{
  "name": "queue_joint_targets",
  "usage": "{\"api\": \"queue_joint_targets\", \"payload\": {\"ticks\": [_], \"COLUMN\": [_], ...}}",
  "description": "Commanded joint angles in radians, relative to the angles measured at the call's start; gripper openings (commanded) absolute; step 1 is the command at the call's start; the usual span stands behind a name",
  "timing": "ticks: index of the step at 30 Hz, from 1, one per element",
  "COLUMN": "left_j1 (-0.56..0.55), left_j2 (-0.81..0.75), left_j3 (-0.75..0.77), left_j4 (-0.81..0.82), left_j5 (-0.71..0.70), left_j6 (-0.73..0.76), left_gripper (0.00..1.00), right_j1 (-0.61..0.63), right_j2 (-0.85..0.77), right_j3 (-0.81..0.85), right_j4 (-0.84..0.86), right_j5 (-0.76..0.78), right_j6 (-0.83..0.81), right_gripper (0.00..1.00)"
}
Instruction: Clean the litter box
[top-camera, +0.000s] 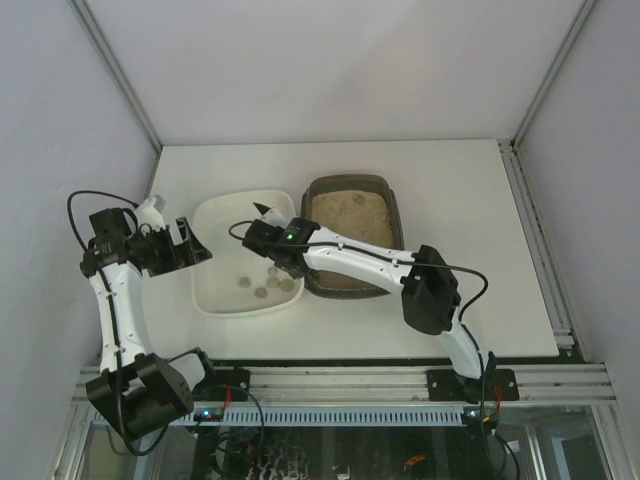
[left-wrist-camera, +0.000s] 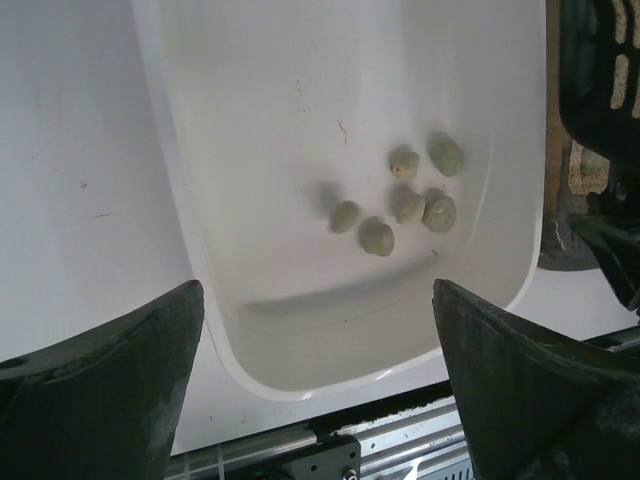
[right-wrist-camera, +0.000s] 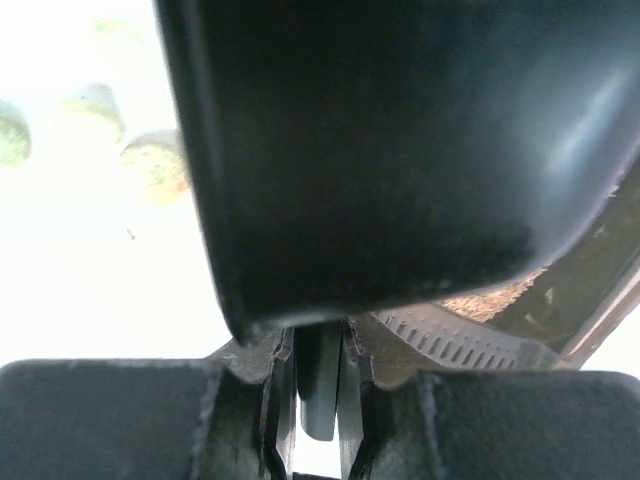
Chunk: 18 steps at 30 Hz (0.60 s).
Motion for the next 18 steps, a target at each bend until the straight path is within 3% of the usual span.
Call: {"api": "queue_joint_targets", "payload": {"ticks": [1, 5, 9, 12, 18], "left_j1": [0.007, -0.023, -0.200, -0.336, -0.442], "left_j2": [0.010, 0.012, 0.016, 0.066, 0.239], "left_j3": [-0.015, -0.014, 0.022, 0.071, 0.243], "left_j4": [0.050, 0.089, 0.150, 0.200, 0.231], "left_j5": [-0.017, -0.048, -0.231, -0.304, -0.154], "left_j6": [-0.046, -0.119, -0.227, -0.293, -0.376], "left_gripper": [1.00, 1.00, 1.00, 1.00, 1.00], "right_j1": [-0.014, -0.064, -0.187, -0.227, -0.275], "right_j2": [-0.081, -0.130, -0.194, -0.234, -0.194], "right_j3": [0.027, 0.024, -0.046, -0.131, -0.161], "right_j4": [0.033, -0.044, -0.156, -0.170, -0.276], "right_j5": [0.101, 0.165, 0.037, 0.052, 0.069], "right_j6": [-0.027, -0.003, 0.048, 0.067, 0.111], "right_gripper": [0.00, 0.00, 0.00, 0.00, 0.00]}}
